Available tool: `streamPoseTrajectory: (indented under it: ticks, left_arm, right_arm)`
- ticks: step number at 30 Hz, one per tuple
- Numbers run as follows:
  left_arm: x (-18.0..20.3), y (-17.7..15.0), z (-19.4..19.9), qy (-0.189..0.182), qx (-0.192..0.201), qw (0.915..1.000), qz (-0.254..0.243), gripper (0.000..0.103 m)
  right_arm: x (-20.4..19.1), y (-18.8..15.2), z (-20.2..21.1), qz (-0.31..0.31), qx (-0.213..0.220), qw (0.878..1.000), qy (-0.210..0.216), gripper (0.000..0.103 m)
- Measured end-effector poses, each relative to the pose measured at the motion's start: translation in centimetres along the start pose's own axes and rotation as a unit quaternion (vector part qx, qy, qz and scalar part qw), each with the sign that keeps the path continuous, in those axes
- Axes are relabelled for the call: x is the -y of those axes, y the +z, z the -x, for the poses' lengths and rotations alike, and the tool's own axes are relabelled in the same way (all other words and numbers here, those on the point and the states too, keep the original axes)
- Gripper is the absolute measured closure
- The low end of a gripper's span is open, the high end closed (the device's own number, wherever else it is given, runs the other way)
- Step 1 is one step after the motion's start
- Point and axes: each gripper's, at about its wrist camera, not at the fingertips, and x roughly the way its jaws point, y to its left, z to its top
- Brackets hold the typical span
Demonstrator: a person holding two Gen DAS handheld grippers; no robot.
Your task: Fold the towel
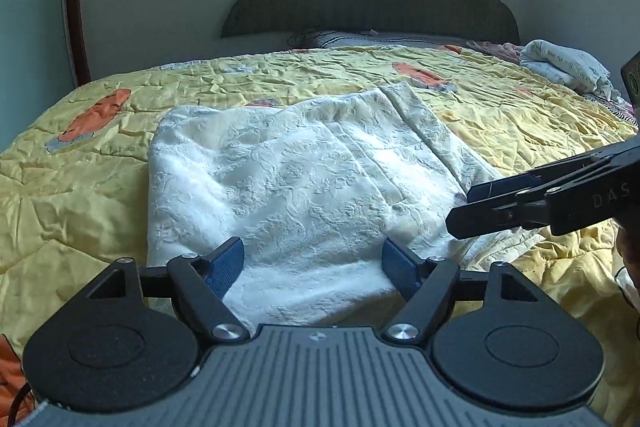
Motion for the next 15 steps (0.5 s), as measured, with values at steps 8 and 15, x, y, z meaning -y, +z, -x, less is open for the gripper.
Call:
streamPoseTrajectory:
  ticks: [8, 15]
  left_arm:
    - [-4.3, 6.3, 0.4, 0.008, 0.047, 0.9987, 0.016, 0.016]
    - [-6.5, 10.5, -11.2, 0.027, -0.035, 0.9974, 0.056, 0.017]
  right_arm:
    - [4.3, 7.2, 2.5, -0.162, 0.113, 0.980, 0.040, 0.015]
    - [7.7, 12.5, -7.8, -0.267, 0.021, 0.961, 0.073, 0.013]
